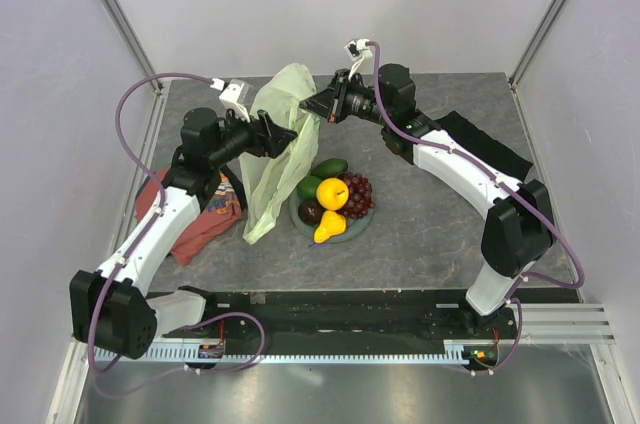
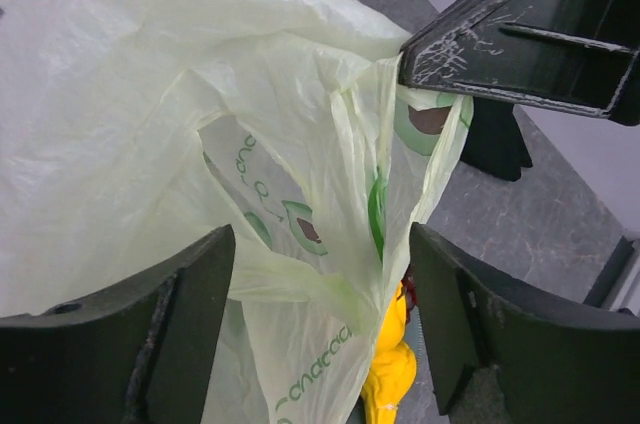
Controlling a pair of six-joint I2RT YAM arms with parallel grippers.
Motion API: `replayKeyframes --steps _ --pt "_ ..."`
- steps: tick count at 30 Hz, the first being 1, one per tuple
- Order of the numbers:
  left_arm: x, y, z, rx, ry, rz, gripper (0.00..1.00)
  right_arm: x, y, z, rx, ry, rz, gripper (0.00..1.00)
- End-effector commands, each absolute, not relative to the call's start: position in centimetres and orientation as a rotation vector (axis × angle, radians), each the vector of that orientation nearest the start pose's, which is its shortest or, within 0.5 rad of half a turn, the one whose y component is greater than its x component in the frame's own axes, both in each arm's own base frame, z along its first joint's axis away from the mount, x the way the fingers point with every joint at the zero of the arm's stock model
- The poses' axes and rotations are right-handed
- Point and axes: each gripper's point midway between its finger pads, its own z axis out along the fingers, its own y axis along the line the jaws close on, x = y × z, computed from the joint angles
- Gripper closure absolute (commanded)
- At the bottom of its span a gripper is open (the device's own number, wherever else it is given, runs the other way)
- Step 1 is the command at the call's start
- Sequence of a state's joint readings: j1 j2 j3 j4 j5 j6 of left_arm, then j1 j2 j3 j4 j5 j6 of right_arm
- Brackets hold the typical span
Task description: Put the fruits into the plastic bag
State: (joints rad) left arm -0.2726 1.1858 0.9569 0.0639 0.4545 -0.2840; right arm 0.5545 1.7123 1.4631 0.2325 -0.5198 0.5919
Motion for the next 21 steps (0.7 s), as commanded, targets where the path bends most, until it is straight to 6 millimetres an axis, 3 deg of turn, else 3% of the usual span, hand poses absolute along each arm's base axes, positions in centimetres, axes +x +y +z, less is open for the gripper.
replayKeyframes --steps 1,10,15,18,21 --pt "35.9 -20.3 30.9 0.332 1.686 -0.886 0.29 38.5 37.0 35.0 -0.438 1.634 1.303 1.00" --pt "36.3 -22.3 30.7 0.350 1.652 -1.043 0.58 38.6 36.9 33.6 -0.473 1.682 1.261 1.00" --pt "36.6 -22.5 31.1 0.358 1.639 -1.052 0.97 39.2 36.5 32.7 -0.492 1.721 1.188 1.00" --pt "36.7 -21.4 32.6 0.357 1.621 -0.963 0.98 39.9 36.0 32.3 -0.489 1.739 1.116 1.00" --pt "37.1 -18.5 33.7 0.308 1.664 -0.773 0.98 41.0 35.7 32.6 -0.477 1.754 1.046 0.97"
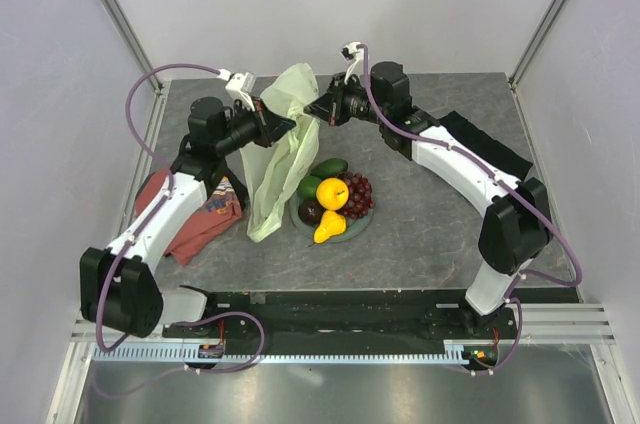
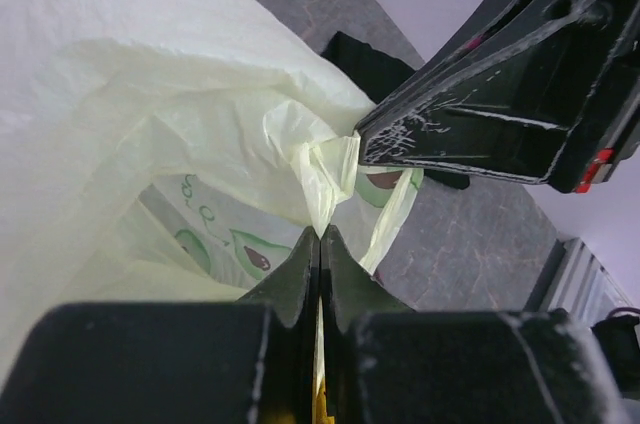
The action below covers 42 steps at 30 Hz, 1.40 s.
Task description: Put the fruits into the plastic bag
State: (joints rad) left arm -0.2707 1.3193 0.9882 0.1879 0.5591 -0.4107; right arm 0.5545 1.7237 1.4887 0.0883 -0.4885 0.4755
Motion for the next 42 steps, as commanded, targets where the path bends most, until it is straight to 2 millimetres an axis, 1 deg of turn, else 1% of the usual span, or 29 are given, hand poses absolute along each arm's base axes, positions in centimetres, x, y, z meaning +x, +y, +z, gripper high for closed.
replayKeyframes --steps 1,3,4,5,6,7,9,10,12,13,14,16,17,20,21,23,24,26,27,29,30,32,33,34,37,38,40,41,42 --pt "37.4 -17.6 34.7 0.315 1.650 -0.712 0.99 41.6 35.7 32.5 -0.481 1.750 1.019 0.96" --pt "36.8 -16.2 34.6 0.299 1.699 -0.654 0.98 42.5 35.5 32.9 -0.467 1.768 0.980 0.89" --pt "36.8 -15.6 35.7 0.314 1.685 -0.615 0.98 43.0 35.7 32.2 -0.474 1.780 0.960 0.71" --pt "36.5 -15.0 34.7 0.309 1.756 -0.590 0.98 43.4 35.8 33.2 -0.475 1.761 0.950 0.63" --pt "36.7 -14.6 34.3 0.310 1.787 -0.566 0.99 43.8 35.7 33.0 -0.468 1.774 0.934 0.56" --pt "36.8 -13.9 35.0 0.313 1.794 -0.530 0.98 44.1 35.7 32.9 -0.471 1.774 0.920 0.41" --pt "36.9 -12.8 33.7 0.285 1.879 -0.503 0.99 44.2 35.3 33.5 -0.461 1.770 0.899 0.32" --pt "37.2 -11.8 34.2 0.253 1.884 -0.500 0.99 43.8 34.8 34.4 -0.453 1.754 0.886 0.25" --pt "37.1 -11.7 34.1 0.228 1.900 -0.595 0.99 43.1 33.9 33.5 -0.432 1.778 0.858 0.21" --pt "37.4 -10.7 34.2 0.192 1.900 -0.613 0.99 42.2 33.2 34.7 -0.417 1.755 0.839 0.17" --pt "37.1 -11.0 34.4 0.207 1.894 -0.672 0.99 41.5 32.9 32.6 -0.420 1.797 0.821 0.13" --pt "37.1 -10.8 34.8 0.188 1.879 -0.715 0.99 39.4 33.2 32.8 -0.423 1.778 0.805 0.07" --pt "37.1 -10.8 34.8 0.183 1.878 -0.719 0.98 38.6 33.4 30.8 -0.437 1.806 0.785 0.06" --pt "37.1 -10.8 35.1 0.176 1.869 -0.727 0.99 36.2 35.4 28.2 -0.473 1.825 0.717 0.02" --pt "37.1 -10.7 35.0 0.169 1.871 -0.728 0.99 35.0 37.0 27.3 -0.512 1.831 0.727 0.02" --pt "37.0 -10.7 35.1 0.170 1.867 -0.732 0.98 34.8 38.0 26.4 -0.500 1.841 0.714 0.02" --pt "37.0 -10.7 34.8 0.168 1.873 -0.734 0.99 34.5 39.4 26.0 -0.517 1.829 0.730 0.02" --pt "36.8 -10.8 34.8 0.171 1.870 -0.736 0.98 34.7 40.7 26.4 -0.512 1.799 0.724 0.02" --pt "36.7 -10.8 34.6 0.171 1.875 -0.737 0.98 34.7 41.7 25.2 -0.540 1.811 0.712 0.02" --pt "36.5 -10.8 34.8 0.176 1.869 -0.736 0.98 36.1 42.4 25.9 -0.509 1.797 0.676 0.02" --pt "36.3 -10.9 34.7 0.180 1.870 -0.740 0.99 37.0 42.6 24.6 -0.505 1.818 0.635 0.02" --pt "36.3 -10.0 34.8 0.160 1.864 -0.728 0.98 38.4 42.8 25.7 -0.478 1.791 0.588 0.02" --pt "36.2 -10.1 34.7 0.165 1.866 -0.737 0.99 38.9 43.2 25.0 -0.494 1.793 0.570 0.02" --pt "36.1 -10.2 34.7 0.168 1.867 -0.742 0.98 39.3 43.8 26.2 -0.490 1.762 0.584 0.02" --pt "35.7 -10.7 34.2 0.191 1.876 -0.778 0.99 40.9 44.3 26.9 -0.454 1.735 0.546 0.02" --pt "35.6 -10.8 33.9 0.197 1.882 -0.792 0.98 41.4 44.5 26.4 -0.448 1.739 0.525 0.05" --pt "35.2 -11.2 33.8 0.222 1.881 -0.820 0.98 41.8 44.9 27.5 -0.450 1.718 0.530 0.13" --pt "35.0 -11.5 33.3 0.232 1.886 -0.835 0.96 41.7 45.3 27.6 -0.461 1.716 0.546 0.23" --pt "34.8 -11.7 33.1 0.249 1.885 -0.858 0.86 41.6 45.7 28.2 -0.469 1.705 0.579 0.28"
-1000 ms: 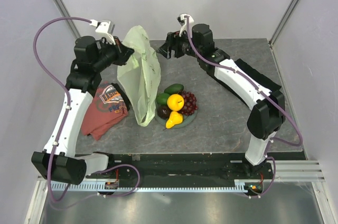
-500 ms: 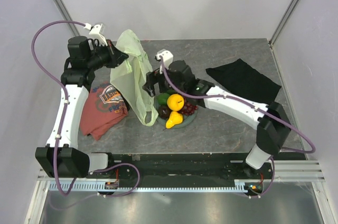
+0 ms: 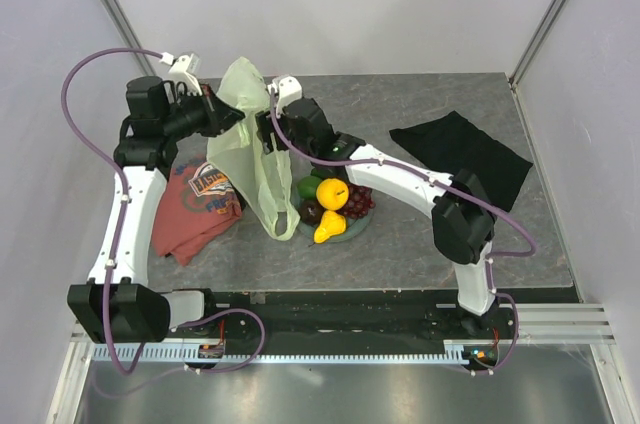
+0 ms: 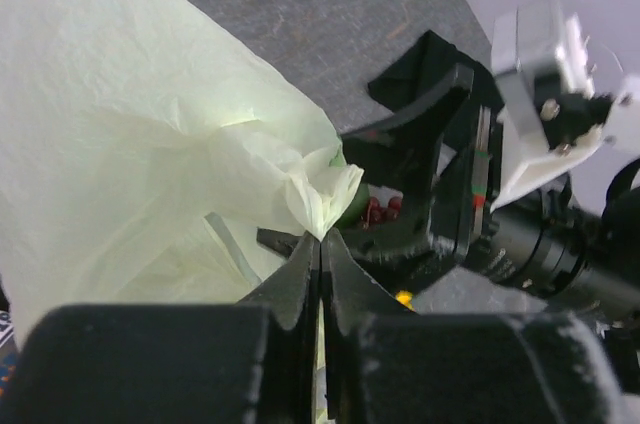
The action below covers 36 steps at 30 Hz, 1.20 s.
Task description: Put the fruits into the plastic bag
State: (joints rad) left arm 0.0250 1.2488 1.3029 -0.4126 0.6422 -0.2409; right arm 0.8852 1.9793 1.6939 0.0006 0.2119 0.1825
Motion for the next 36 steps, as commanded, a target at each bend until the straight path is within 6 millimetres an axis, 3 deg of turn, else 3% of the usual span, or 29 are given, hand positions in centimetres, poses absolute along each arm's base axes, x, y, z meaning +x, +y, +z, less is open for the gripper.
replayKeyframes --steps 1,2,4,5,8,10,17,20,22,24,26,27,30,36 --pt "34.7 -11.9 33.0 0.262 1.879 -0.868 0.69 41.4 46.0 28.3 -0.460 1.710 0.601 0.35" --pt "34.5 -12.0 32.3 0.265 1.887 -0.880 0.41 41.4 46.1 28.4 -0.451 1.715 0.614 0.56" --pt "33.9 -12.4 32.7 0.319 1.840 -0.886 0.22 41.5 46.2 28.5 -0.422 1.732 0.629 0.79" --pt "33.6 -12.6 31.9 0.325 1.840 -0.891 0.17 41.9 46.1 28.3 -0.412 1.739 0.630 0.85" --pt "32.9 -12.1 32.7 0.356 1.752 -0.807 0.12 42.1 46.1 28.0 -0.386 1.773 0.683 1.00" --pt "32.5 -11.5 33.4 0.376 1.700 -0.712 0.11 42.3 46.0 28.0 -0.372 1.789 0.716 1.00" --pt "31.0 -11.9 31.1 0.405 1.673 -0.499 0.13 43.6 45.1 28.6 -0.305 1.830 0.742 1.00" --pt "31.2 -11.8 29.9 0.347 1.707 -0.438 0.14 43.9 44.9 28.9 -0.280 1.834 0.754 1.00" --pt "31.7 -11.4 28.8 0.319 1.742 -0.391 0.14 43.9 44.9 28.9 -0.275 1.836 0.767 1.00" --pt "32.6 -11.5 27.0 0.289 1.804 -0.380 0.21 43.7 45.1 29.1 -0.279 1.833 0.782 1.00" --pt "33.3 -12.1 26.9 0.291 1.833 -0.408 0.23 43.7 45.2 29.1 -0.276 1.836 0.794 1.00" --pt "34.1 -12.3 25.7 0.291 1.884 -0.412 0.24 43.7 45.2 29.1 -0.274 1.837 0.795 1.00" --pt "35.3 -12.4 25.9 0.268 1.907 -0.402 0.24 43.4 45.4 29.1 -0.279 1.840 0.815 1.00" --pt "36.3 -12.5 23.5 0.260 1.970 -0.390 0.28 43.2 45.6 29.7 -0.296 1.829 0.837 1.00"
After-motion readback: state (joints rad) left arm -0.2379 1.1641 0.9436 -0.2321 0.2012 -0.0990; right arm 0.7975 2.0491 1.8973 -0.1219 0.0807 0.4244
